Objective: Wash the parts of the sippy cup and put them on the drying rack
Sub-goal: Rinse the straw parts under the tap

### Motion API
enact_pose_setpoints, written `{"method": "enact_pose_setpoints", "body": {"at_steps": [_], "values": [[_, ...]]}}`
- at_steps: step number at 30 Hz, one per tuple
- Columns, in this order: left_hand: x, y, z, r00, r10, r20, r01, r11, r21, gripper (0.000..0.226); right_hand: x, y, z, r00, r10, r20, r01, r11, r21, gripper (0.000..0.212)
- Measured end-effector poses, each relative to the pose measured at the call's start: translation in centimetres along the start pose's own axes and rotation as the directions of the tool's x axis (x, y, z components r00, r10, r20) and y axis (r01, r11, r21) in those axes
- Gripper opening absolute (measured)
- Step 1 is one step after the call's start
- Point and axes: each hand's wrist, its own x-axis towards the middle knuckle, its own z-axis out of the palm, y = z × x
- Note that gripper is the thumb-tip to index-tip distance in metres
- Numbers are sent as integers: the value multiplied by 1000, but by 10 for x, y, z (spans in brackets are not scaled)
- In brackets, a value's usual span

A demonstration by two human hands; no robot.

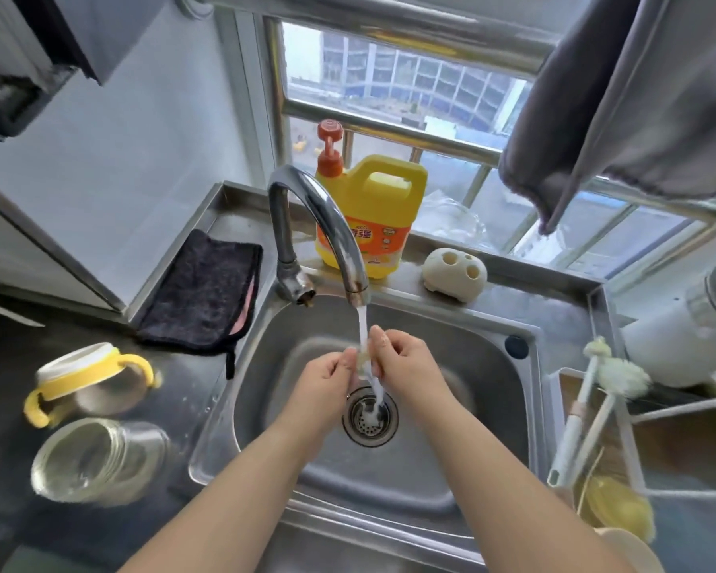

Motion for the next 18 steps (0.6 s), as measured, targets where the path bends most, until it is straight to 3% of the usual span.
{"method": "enact_pose_setpoints", "body": {"at_steps": [4, 8, 12, 15, 18], "values": [[-1, 0, -5, 996, -38, 76, 42, 998, -52, 21, -3, -1, 0, 992, -47, 120, 36, 995, 93, 7], [-2, 4, -3, 997, 51, 55, -55, 996, 67, 18, 0, -10, 3, 998, -58, 9, 58, 997, -45, 30], [-4, 8, 1, 994, 105, -26, -104, 994, 26, 25, 2, -17, 4, 996, -58, -66, 56, 998, -26, 33], [-2, 6, -2, 993, 97, -62, -99, 995, -33, 27, -2, -18, 0, 995, -85, 56, 84, 996, 19, 23], [-2, 8, -3, 999, 34, 1, -34, 988, -149, 26, -7, -14, -2, 974, -88, 208, 23, 955, 296, 9]]}}
